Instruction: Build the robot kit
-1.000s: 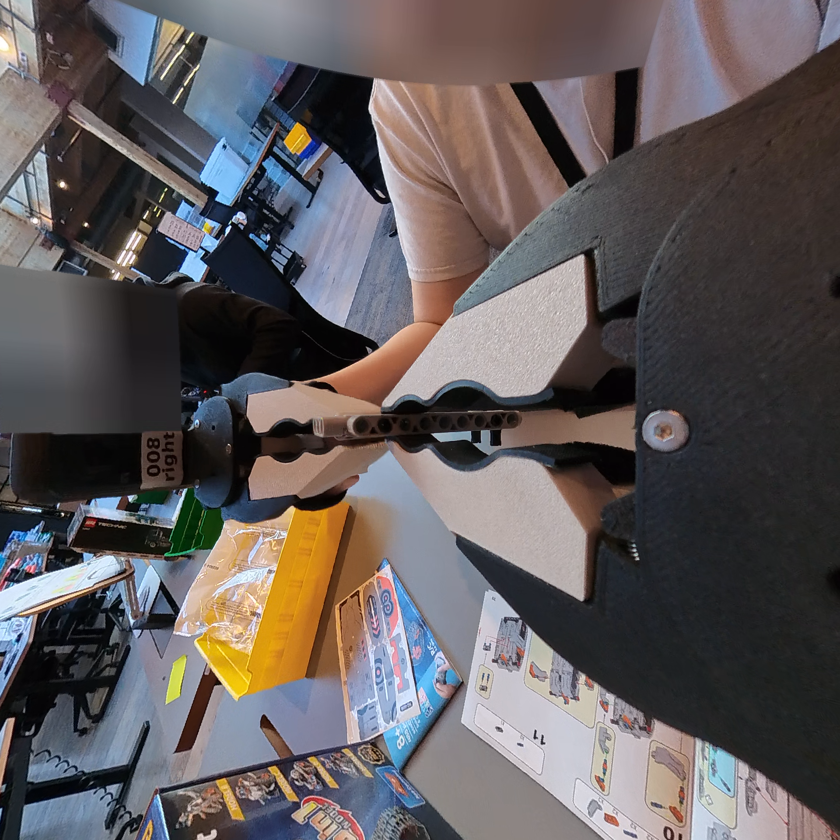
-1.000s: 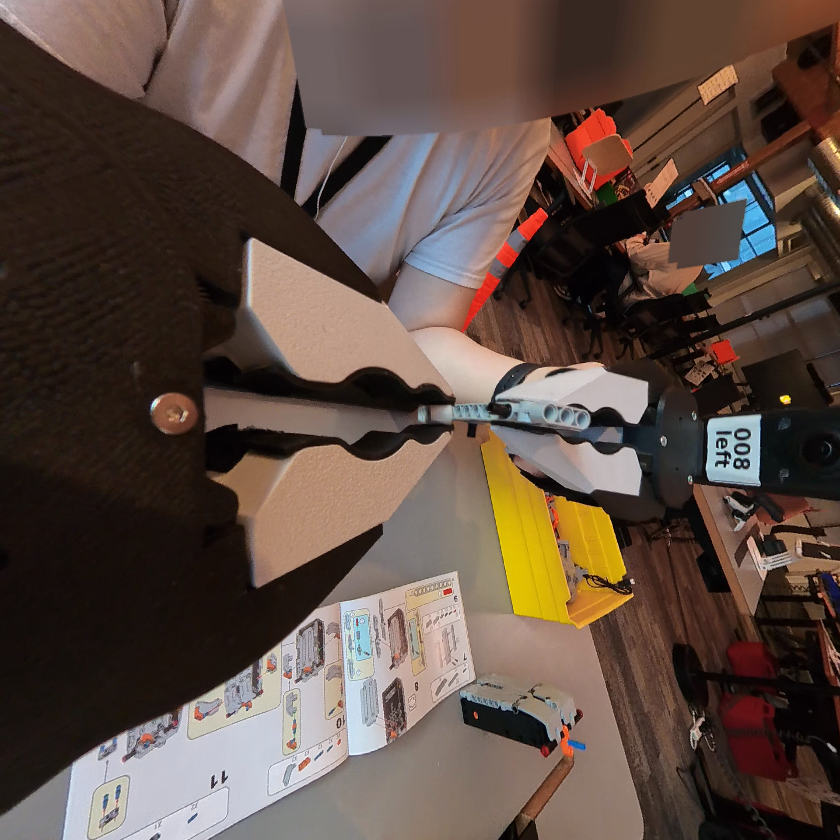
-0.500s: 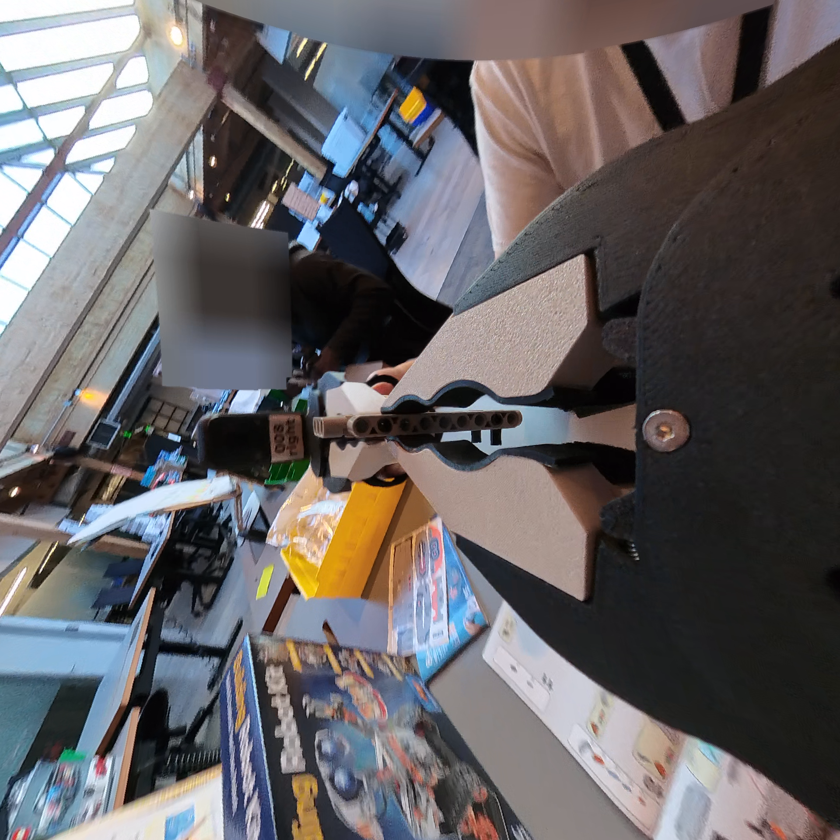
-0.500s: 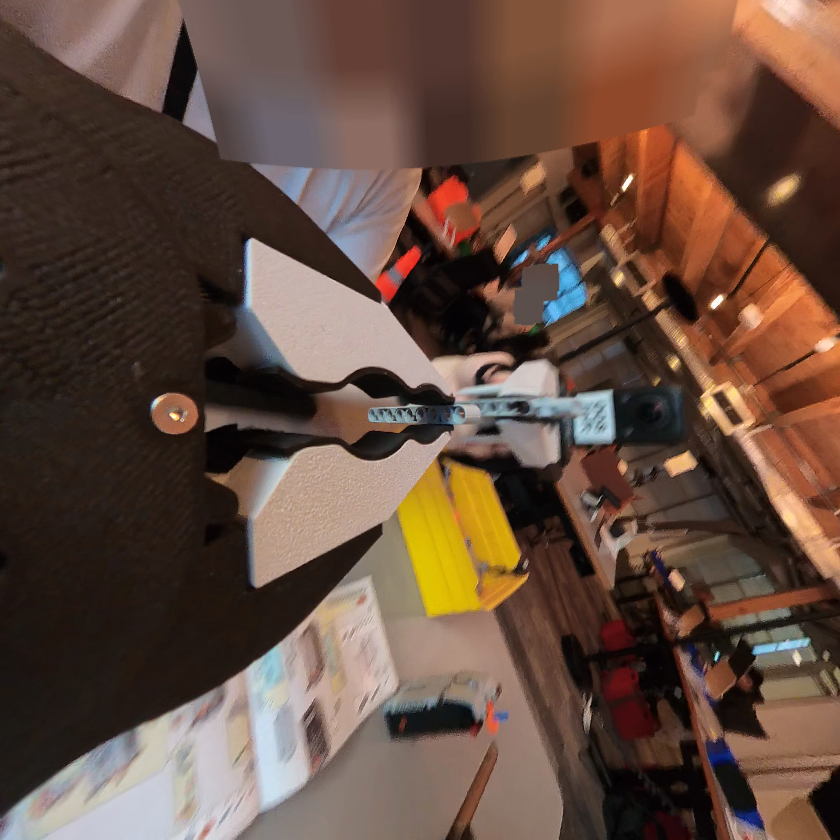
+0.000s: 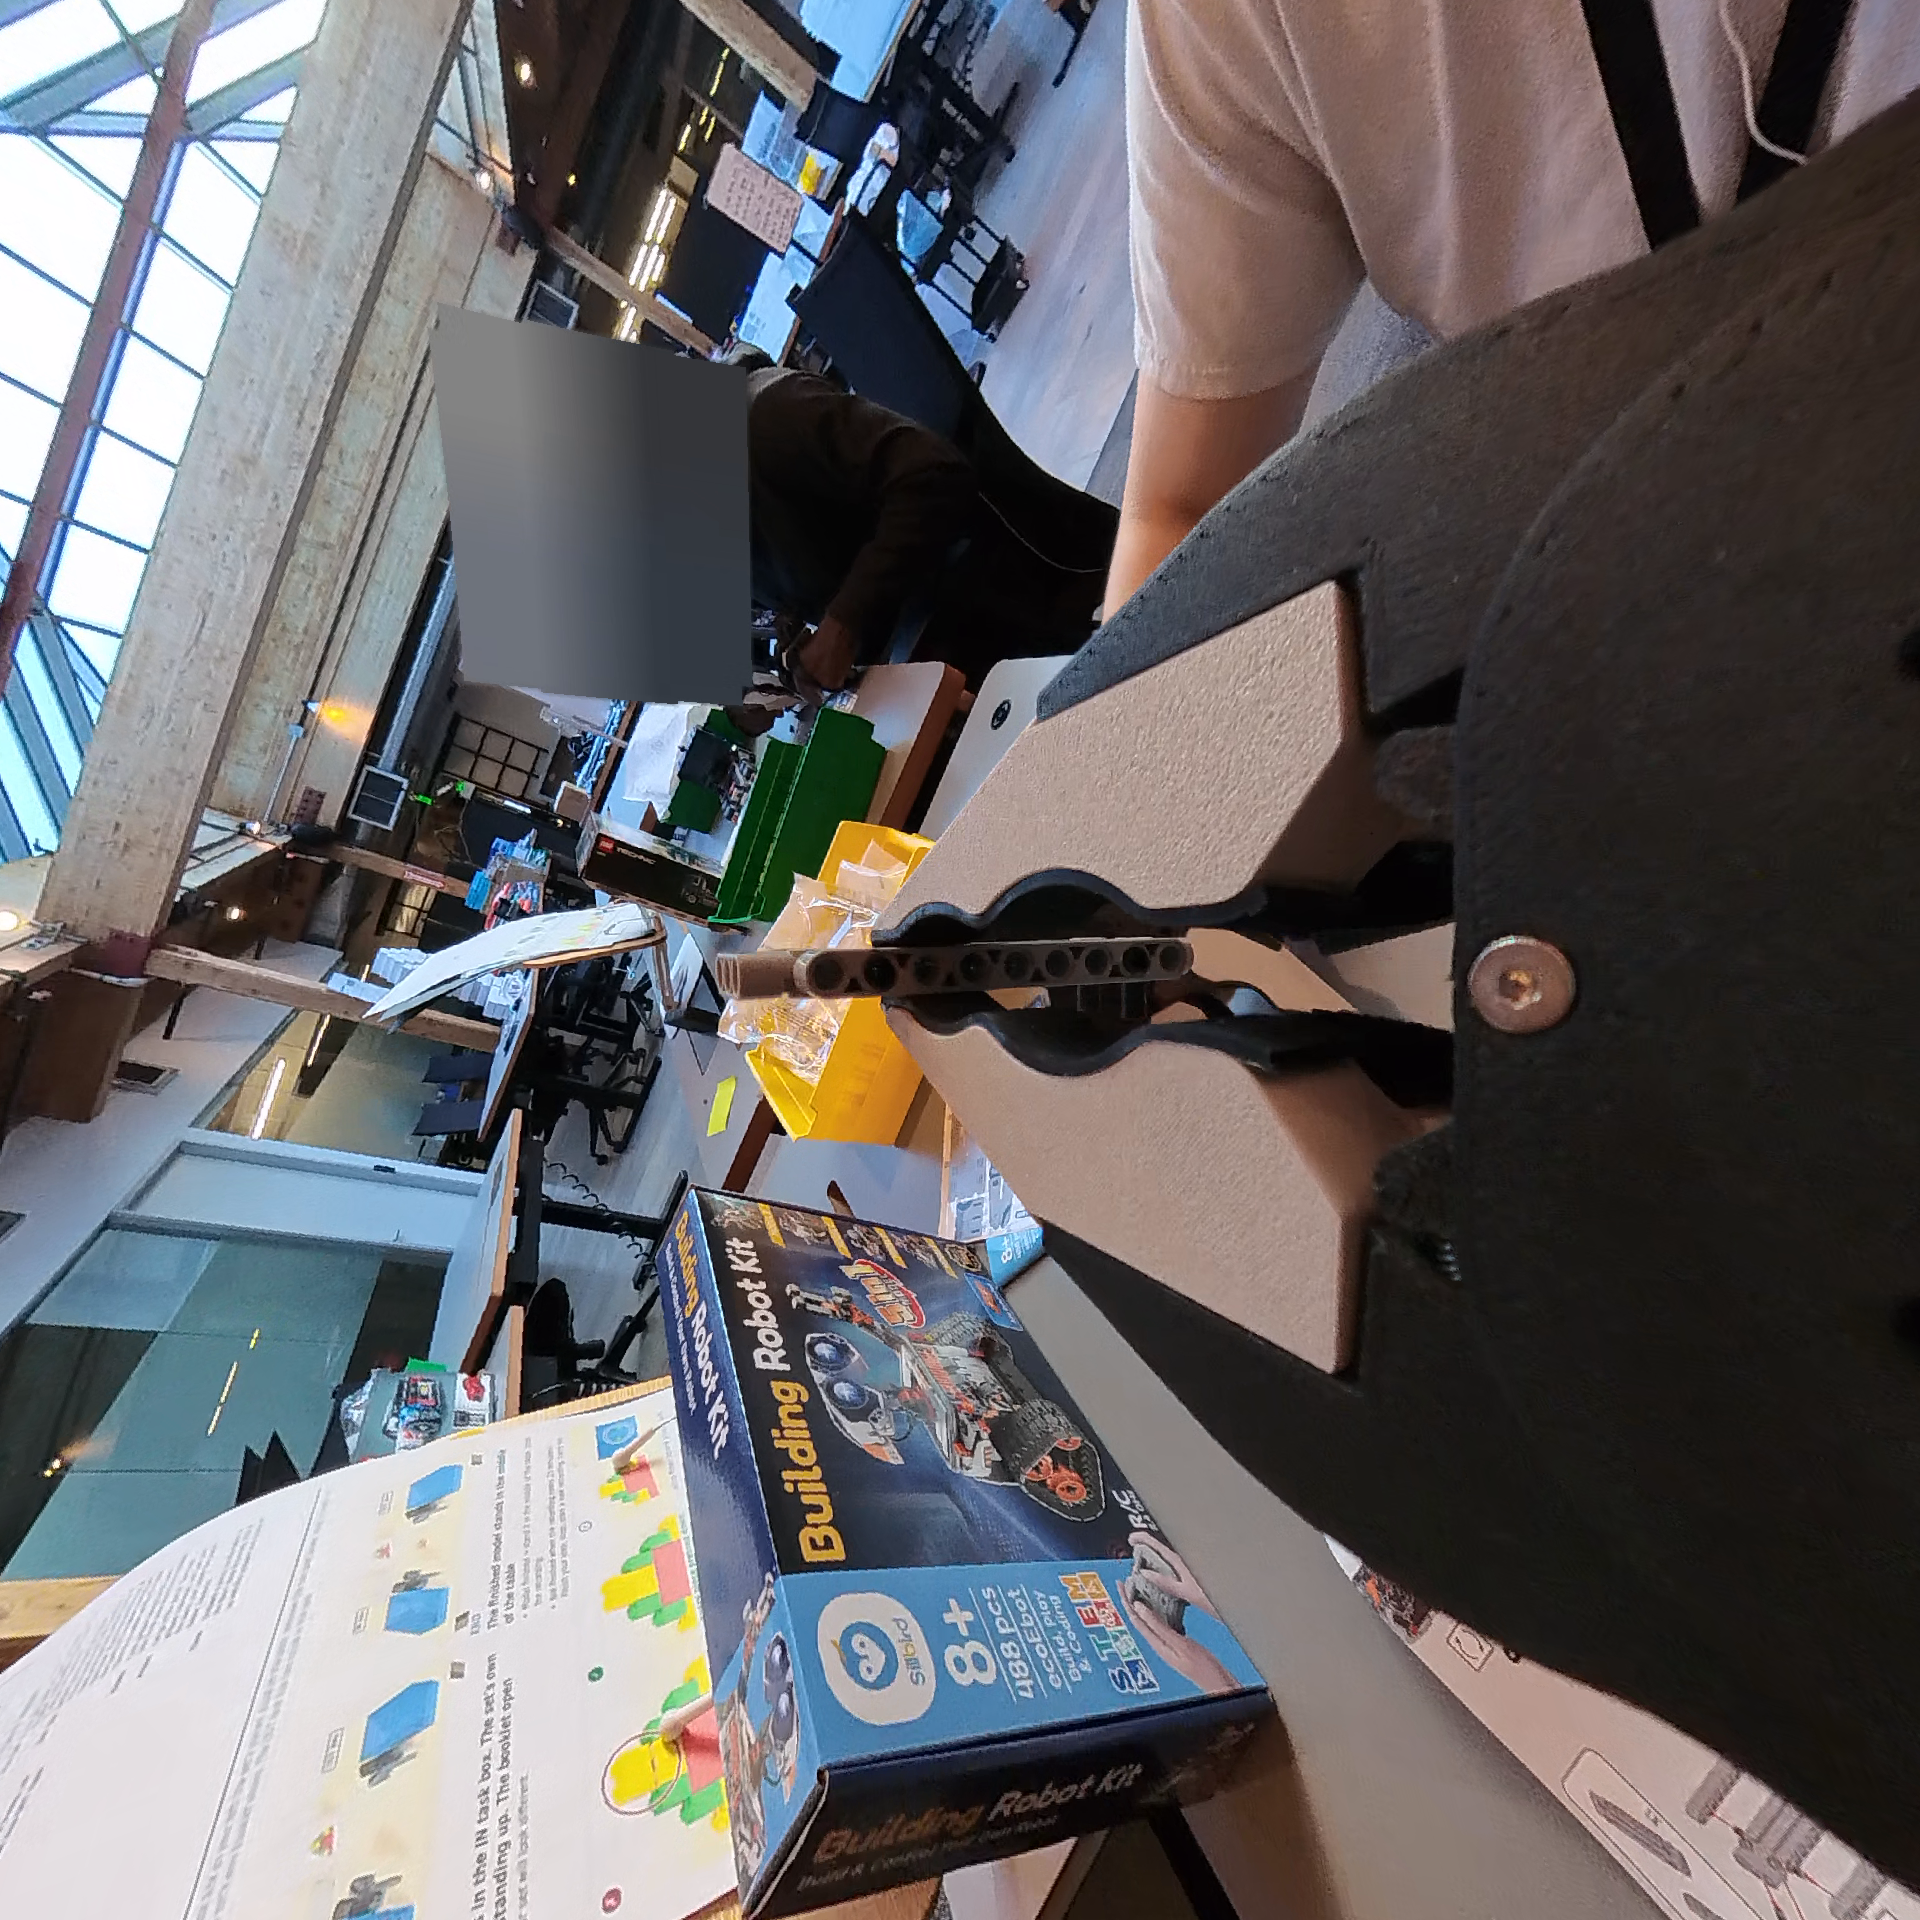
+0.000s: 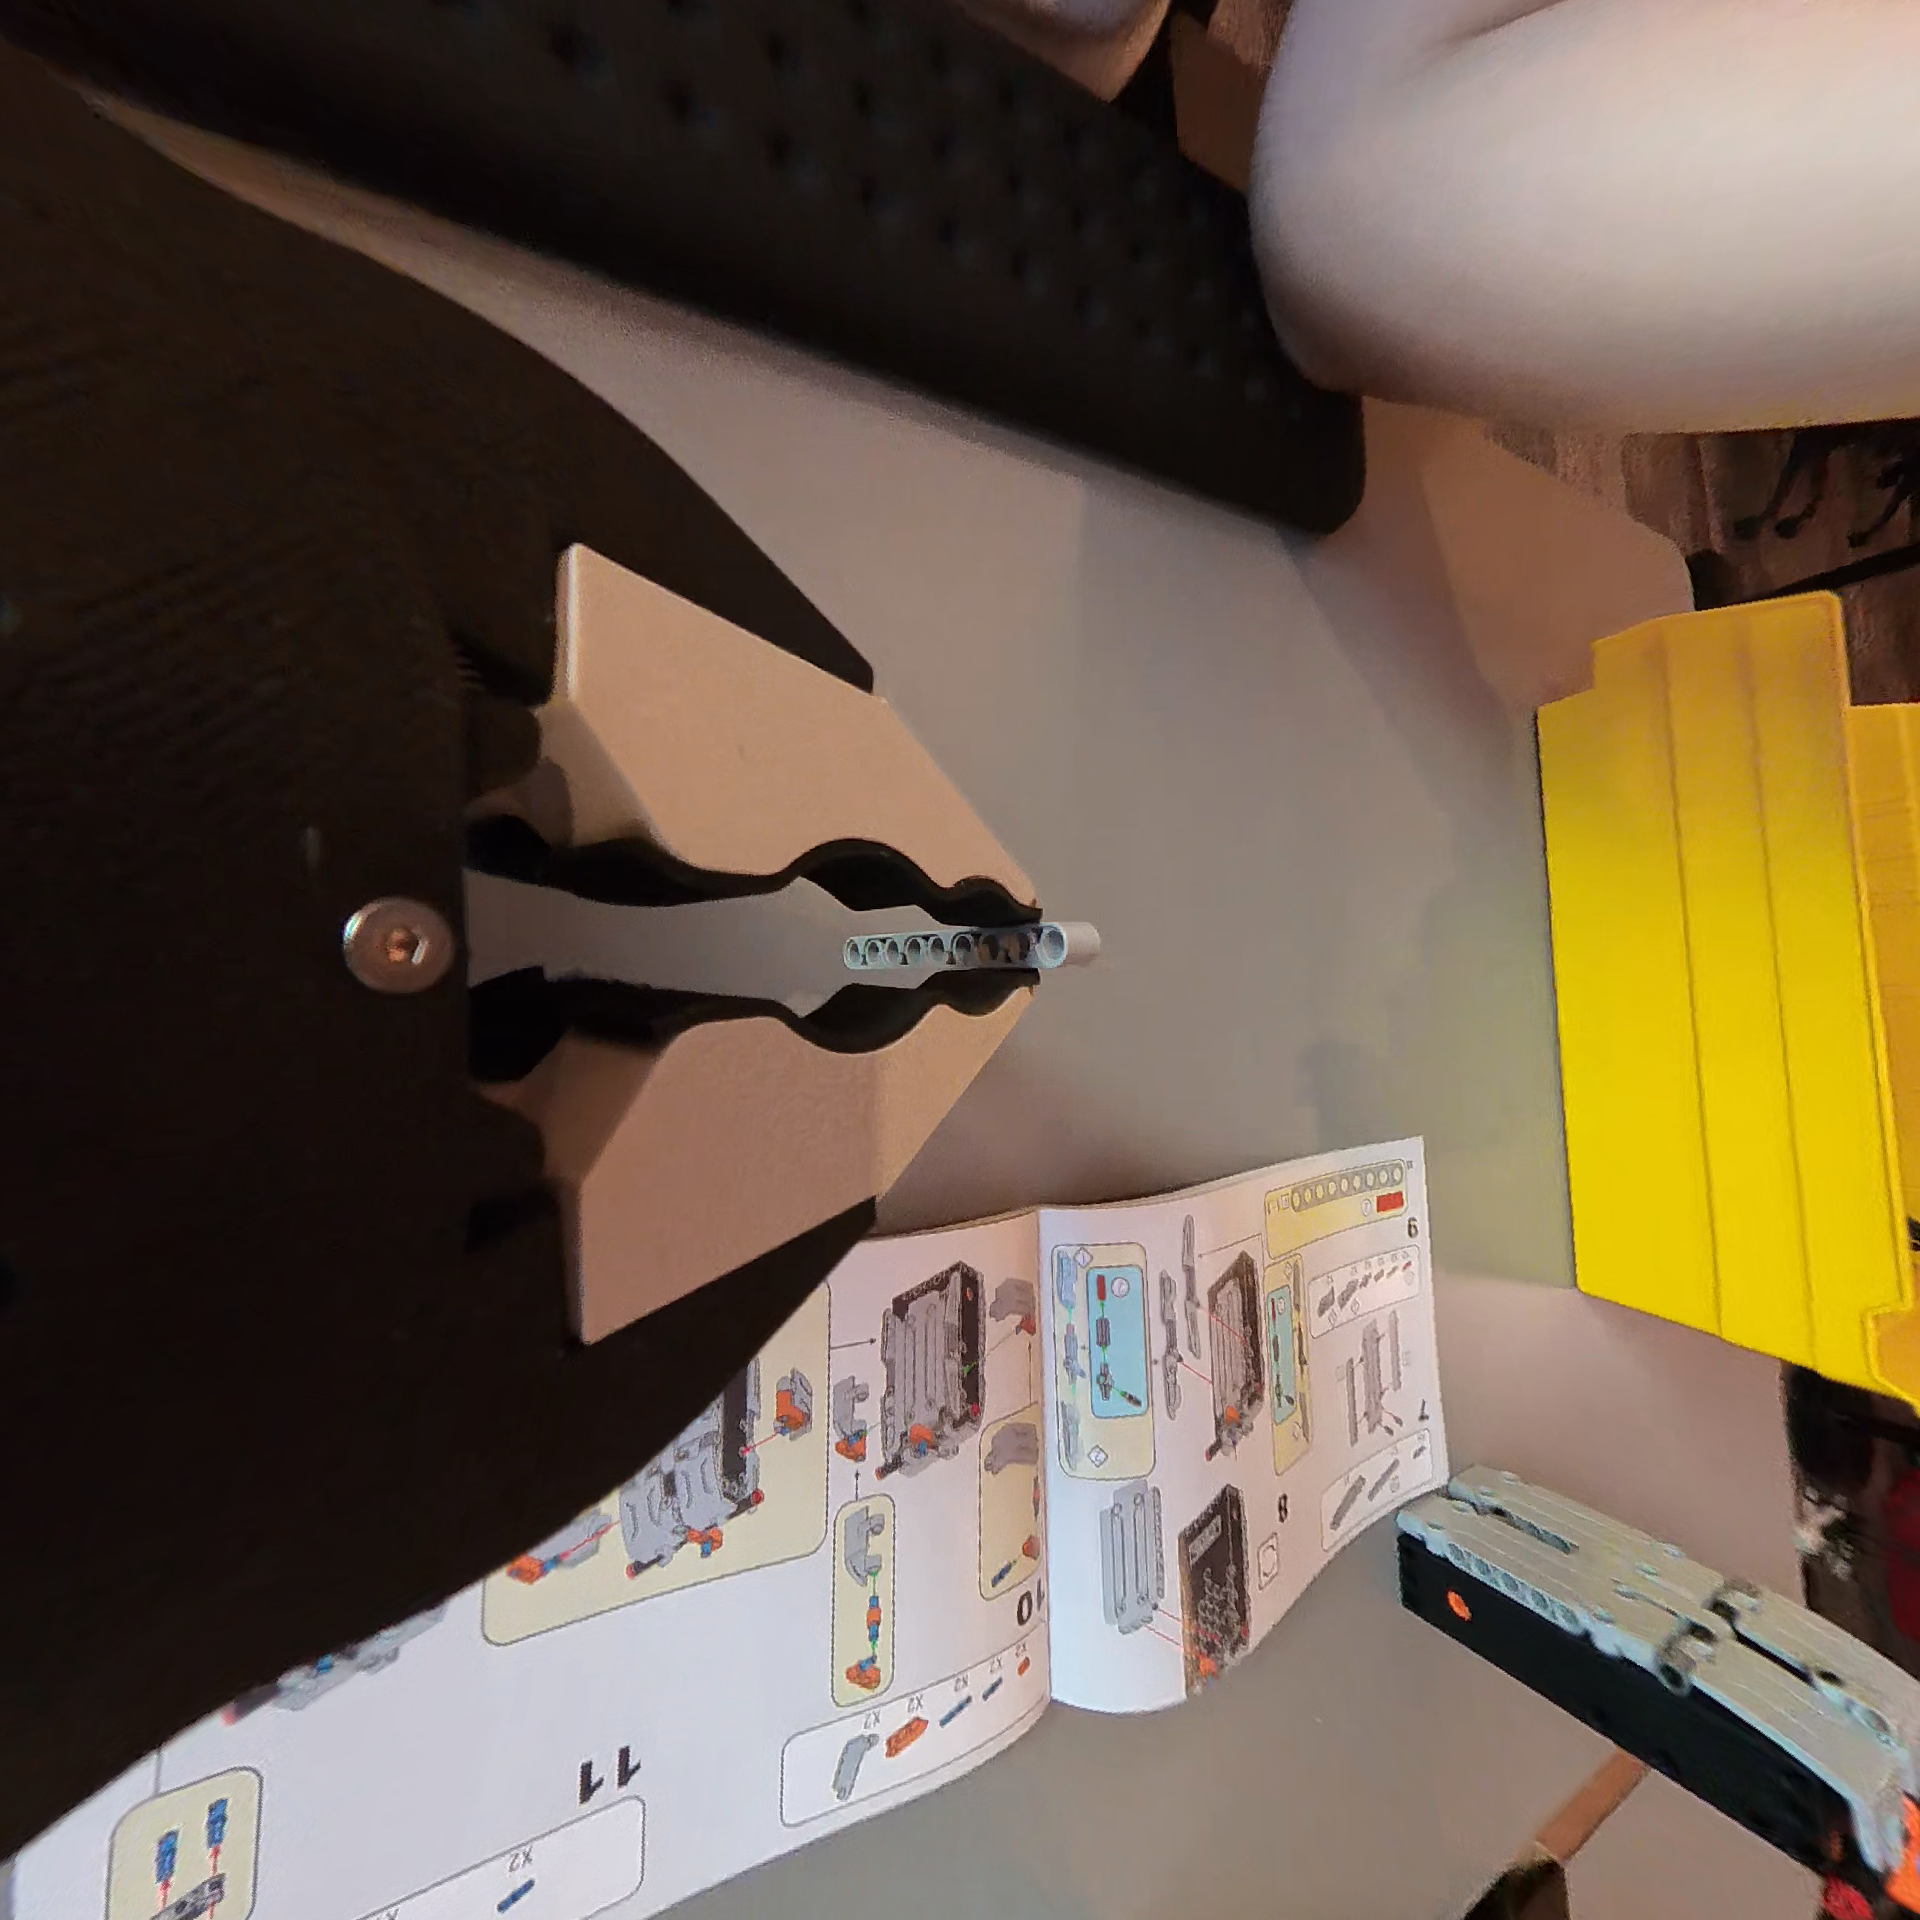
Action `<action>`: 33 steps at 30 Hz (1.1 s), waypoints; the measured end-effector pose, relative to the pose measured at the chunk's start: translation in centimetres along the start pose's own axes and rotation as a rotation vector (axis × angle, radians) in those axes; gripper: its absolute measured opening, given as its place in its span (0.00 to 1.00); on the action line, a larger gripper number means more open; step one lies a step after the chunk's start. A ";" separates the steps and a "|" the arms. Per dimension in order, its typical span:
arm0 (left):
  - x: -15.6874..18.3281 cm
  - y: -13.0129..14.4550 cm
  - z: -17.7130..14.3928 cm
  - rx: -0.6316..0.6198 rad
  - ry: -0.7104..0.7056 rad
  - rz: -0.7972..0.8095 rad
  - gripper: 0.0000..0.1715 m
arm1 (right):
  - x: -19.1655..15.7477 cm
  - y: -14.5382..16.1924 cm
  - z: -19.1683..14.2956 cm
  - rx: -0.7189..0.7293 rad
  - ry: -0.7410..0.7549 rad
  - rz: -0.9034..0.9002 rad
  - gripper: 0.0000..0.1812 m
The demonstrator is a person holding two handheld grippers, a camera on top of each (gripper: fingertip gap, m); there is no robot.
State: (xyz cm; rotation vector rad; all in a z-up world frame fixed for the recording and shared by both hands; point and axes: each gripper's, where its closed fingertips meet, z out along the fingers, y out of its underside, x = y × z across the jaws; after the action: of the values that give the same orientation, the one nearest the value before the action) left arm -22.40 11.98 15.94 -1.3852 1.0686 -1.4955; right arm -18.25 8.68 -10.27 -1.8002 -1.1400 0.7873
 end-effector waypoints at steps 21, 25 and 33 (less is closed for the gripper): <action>0.7 0.5 0.9 -0.034 0.029 0.010 0.03 | -0.2 2.0 0.6 0.002 -0.021 -0.029 0.04; 0.7 0.6 1.0 -0.039 0.028 0.009 0.03 | -0.2 2.2 0.5 -0.011 -0.029 -0.017 0.04; 0.8 0.6 1.0 -0.042 0.031 0.008 0.03 | 0.0 2.6 0.5 -0.035 -0.024 -0.004 0.04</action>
State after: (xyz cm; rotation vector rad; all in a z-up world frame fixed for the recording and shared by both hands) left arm -21.41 11.01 15.62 -1.3892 1.1296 -1.5011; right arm -17.67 8.22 -12.84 -1.8215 -1.1795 0.7929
